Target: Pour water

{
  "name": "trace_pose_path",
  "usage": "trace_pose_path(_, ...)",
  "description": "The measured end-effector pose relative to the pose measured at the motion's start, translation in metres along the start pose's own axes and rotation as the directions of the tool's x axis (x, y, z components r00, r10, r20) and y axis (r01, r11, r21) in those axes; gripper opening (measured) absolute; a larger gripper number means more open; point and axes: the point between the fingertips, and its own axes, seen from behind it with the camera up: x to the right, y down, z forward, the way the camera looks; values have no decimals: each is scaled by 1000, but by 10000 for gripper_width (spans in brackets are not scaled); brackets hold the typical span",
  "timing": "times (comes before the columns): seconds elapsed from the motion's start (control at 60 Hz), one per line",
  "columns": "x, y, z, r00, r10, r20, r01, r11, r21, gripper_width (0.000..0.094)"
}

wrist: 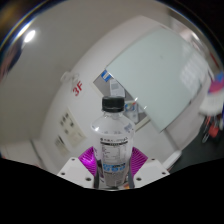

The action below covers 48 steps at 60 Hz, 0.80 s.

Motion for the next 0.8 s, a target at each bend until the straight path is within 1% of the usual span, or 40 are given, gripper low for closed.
trace_pose_path(0.067, 37, -14, -6, 968, -228, -104, 228, 973, -12, 379)
trace_pose_path(0.083, 55, -20, -20, 953, -276, -124, 276, 961, -18, 378)
trace_pose_path(0.133, 82, -21, -21, 902, -390, -186, 385, 921, -65, 379)
trace_pose_path(0.2, 131, -11, -29, 827, -499, -258, 475, 867, -152, 377)
trace_pose_path(0.25, 172, 3, -39, 780, -557, -284, 516, 830, -210, 375)
trace_pose_path(0.283, 186, 14, -49, 756, -582, -301, 525, 813, -252, 375)
trace_pose_path(0.417, 257, 64, -65, 693, -652, -307, 528, 749, -399, 378)
trace_pose_path(0.5, 283, 86, -69, 688, -662, -299, 512, 734, -447, 374)
trace_pose_path(0.633, 306, 114, -76, 698, -652, -297, 480, 733, -482, 377)
trace_pose_path(0.65, 309, 119, -78, 697, -653, -296, 476, 730, -491, 395)
trace_pose_path(0.667, 307, 117, -76, 697, -654, -295, 488, 734, -473, 384)
trace_pose_path(0.683, 306, 116, -75, 696, -655, -295, 495, 735, -464, 400)
trace_pose_path(0.717, 306, 117, -75, 694, -657, -294, 498, 733, -463, 391)
trace_pose_path(0.75, 307, 116, -76, 695, -656, -293, 494, 732, -468, 416)
trace_pose_path(0.8, 306, 117, -76, 699, -652, -292, 491, 735, -467, 488)
